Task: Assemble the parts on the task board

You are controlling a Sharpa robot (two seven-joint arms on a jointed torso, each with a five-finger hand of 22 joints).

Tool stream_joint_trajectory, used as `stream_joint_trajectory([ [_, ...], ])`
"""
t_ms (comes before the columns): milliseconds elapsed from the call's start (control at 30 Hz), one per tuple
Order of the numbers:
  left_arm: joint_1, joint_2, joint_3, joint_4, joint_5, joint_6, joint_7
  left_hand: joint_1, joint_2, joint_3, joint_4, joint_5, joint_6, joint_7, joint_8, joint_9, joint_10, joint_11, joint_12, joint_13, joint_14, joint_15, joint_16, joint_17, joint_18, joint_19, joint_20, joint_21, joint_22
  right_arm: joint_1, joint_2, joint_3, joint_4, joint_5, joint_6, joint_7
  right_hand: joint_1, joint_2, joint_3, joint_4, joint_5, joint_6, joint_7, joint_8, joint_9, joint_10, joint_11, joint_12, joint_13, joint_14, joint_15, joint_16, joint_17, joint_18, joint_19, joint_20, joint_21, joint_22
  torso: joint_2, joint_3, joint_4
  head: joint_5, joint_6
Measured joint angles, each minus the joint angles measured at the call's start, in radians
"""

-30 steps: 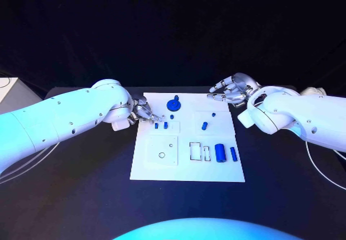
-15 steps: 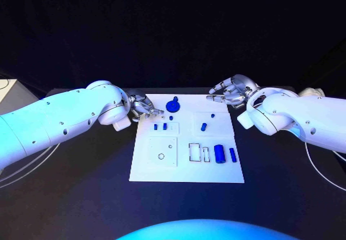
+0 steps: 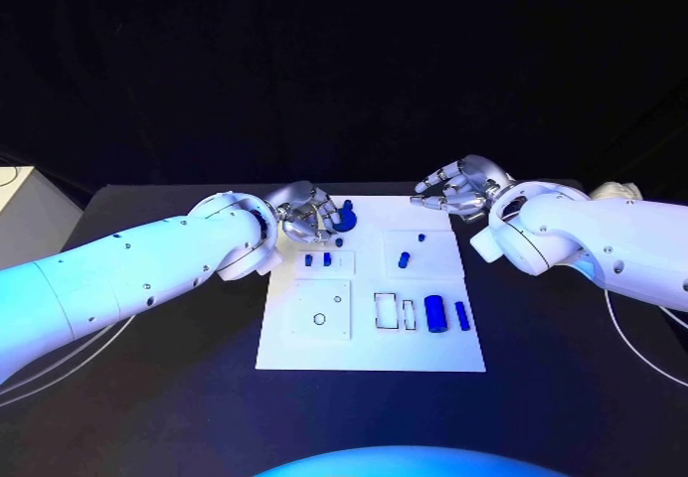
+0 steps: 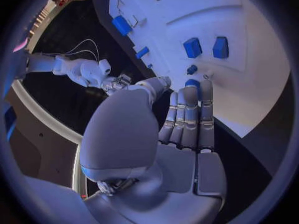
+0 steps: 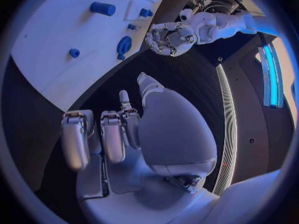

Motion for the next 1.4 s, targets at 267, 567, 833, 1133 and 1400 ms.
stream_joint_trajectory([
  [267,-0.008,0.041,-0.011,-0.042,-0.171,-0.034,0.035,-0.015,-0.015,-0.004,-0.018,0.000,0.016,-0.008,-0.024,-0.075,-0.010,0.003,-0.033,-0.061,0.024,0.005,0.067,-0.021,0.000,0.011,0.011,0.031,0.019,-0.001,0.003,0.000,-0.001,-0.001,-0.001,0.008,0.000,0.000,0.000,0.000,0.004,0.000,0.000,0.000,0.000,0.000,0.000,0.000,0.000,0.000,0.000,0.000,0.000,0.000,0.000,0.000,0.000,0.000,0.001,0.0017,-0.0018,0.002,0.004],
  [567,-0.009,0.083,-0.016,-0.086,-0.298,-0.015,0.011,-0.019,-0.019,-0.008,-0.033,-0.004,0.054,-0.022,-0.049,-0.132,-0.003,0.002,-0.042,-0.100,0.073,0.007,0.148,0.010,0.000,0.023,0.015,0.057,0.037,-0.001,0.005,0.000,-0.001,-0.003,-0.001,0.012,0.000,0.000,0.000,0.000,0.004,0.000,0.000,0.000,0.000,0.000,0.000,0.000,0.000,0.000,0.000,0.000,0.000,0.000,0.000,0.000,0.000,0.000,0.003,0.0023,-0.0029,0.003,0.006],
  [833,-0.009,0.111,-0.018,-0.107,-0.356,0.025,-0.027,-0.023,-0.023,-0.005,-0.041,-0.004,0.078,-0.026,-0.057,-0.153,0.000,0.001,-0.042,-0.114,0.087,0.007,0.182,0.028,0.000,0.023,0.015,0.066,0.046,-0.001,0.007,0.000,-0.001,-0.004,-0.001,0.012,0.000,0.000,0.000,0.000,0.004,0.000,0.000,0.000,0.000,0.000,0.000,0.000,0.000,0.000,0.000,0.000,0.000,0.000,0.000,0.000,0.000,0.000,0.003,0.0026,-0.0031,0.000,0.002],
  [1133,-0.009,0.129,-0.018,-0.131,-0.391,0.063,-0.069,-0.023,-0.023,0.008,-0.055,-0.004,0.106,-0.027,-0.070,-0.175,0.007,0.001,-0.054,-0.136,0.095,0.005,0.205,0.025,0.000,0.023,0.015,0.081,0.058,-0.001,0.009,0.000,-0.001,-0.005,-0.001,0.013,0.000,0.000,0.000,0.000,0.004,0.000,0.000,0.000,-0.001,0.000,0.000,0.000,0.000,0.000,0.000,0.000,0.000,0.000,0.000,0.000,0.000,-0.001,0.002,0.0018,-0.0018,-0.002,0.000],
  [1400,-0.008,0.137,-0.018,-0.140,-0.402,0.091,-0.081,-0.026,-0.007,0.031,-0.069,-0.003,0.168,-0.031,-0.085,-0.194,0.064,-0.010,-0.066,-0.162,0.125,-0.003,0.248,0.044,0.000,0.027,0.012,0.105,0.074,-0.001,0.011,0.000,-0.001,-0.006,-0.001,0.013,0.000,0.000,0.000,0.000,0.004,0.000,0.000,0.000,-0.001,0.000,0.000,0.000,0.000,0.000,0.000,0.000,0.000,0.000,0.000,0.000,0.000,-0.001,0.001,0.0013,-0.0012,-0.003,-0.002],
])
